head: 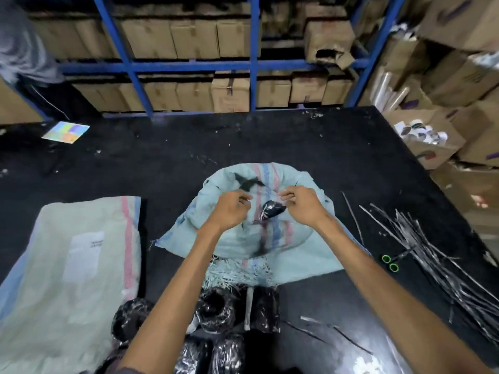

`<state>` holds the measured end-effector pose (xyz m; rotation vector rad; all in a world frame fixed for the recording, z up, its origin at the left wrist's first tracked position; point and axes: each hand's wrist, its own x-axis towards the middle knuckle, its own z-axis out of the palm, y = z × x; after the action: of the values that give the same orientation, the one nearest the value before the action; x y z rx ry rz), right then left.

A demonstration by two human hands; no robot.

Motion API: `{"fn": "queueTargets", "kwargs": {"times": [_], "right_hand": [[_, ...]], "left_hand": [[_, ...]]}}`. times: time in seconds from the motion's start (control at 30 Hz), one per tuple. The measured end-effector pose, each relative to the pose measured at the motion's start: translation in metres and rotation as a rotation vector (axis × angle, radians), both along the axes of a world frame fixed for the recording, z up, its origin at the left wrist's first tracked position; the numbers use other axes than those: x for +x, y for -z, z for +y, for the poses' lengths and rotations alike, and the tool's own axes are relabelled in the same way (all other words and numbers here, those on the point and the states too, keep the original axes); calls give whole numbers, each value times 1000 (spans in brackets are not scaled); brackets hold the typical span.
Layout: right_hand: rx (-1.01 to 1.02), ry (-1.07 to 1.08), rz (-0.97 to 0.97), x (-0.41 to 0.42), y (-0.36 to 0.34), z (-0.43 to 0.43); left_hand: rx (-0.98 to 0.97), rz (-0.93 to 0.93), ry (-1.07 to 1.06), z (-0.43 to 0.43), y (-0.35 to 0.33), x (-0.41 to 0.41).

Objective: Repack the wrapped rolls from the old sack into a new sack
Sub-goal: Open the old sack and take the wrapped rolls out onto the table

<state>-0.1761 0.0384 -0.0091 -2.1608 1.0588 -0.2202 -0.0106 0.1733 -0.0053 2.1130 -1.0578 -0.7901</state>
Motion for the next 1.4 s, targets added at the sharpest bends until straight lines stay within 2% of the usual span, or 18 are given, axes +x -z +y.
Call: {"fn": "queueTargets", "kwargs": {"times": [0.07,0.2,0.27,0.43,0.53,0.63,0.73,0.77,0.87,0.97,1.03,1.13,1.23,1.3,1.4], "right_hand": [[61,-12,23,21,23,-24],[120,-136,176,60,84,-51],[73,-220,270,71,103,-54],[-37,-311,544,81,142,-73],[-30,-320,619,80,151,-76],[-94,-358,730,85,155,-71],[-163,-347,730,83,164,-63],[-179,-339,718,82,165,-61],[-191,-308,676,81,169,-58],[-197,-301,656,83,170,-59],[-179,-297,658,83,169,-59],[-14,-259,586,82,167,-68],[354,-125,337,78,149,-85],[527,-49,194,72,129,-95],[680,24,10,62,74,-92]], "left_hand": [[58,148,-79,-30,19,5],[194,215,-151,-72,73,24],[235,218,-195,-78,92,31],[174,-129,-431,-84,102,55],[149,-392,-459,-79,107,74],[349,-480,-328,-75,108,94],[787,-464,-30,-73,108,112],[871,-478,50,-73,112,117],[893,-460,68,-71,121,121],[957,-670,181,-78,130,121],[972,-744,231,-81,129,120],[802,-605,20,-82,123,115],[523,-259,-216,-83,105,109],[356,-54,-293,-85,91,106],[133,170,-330,-85,65,95]]}}
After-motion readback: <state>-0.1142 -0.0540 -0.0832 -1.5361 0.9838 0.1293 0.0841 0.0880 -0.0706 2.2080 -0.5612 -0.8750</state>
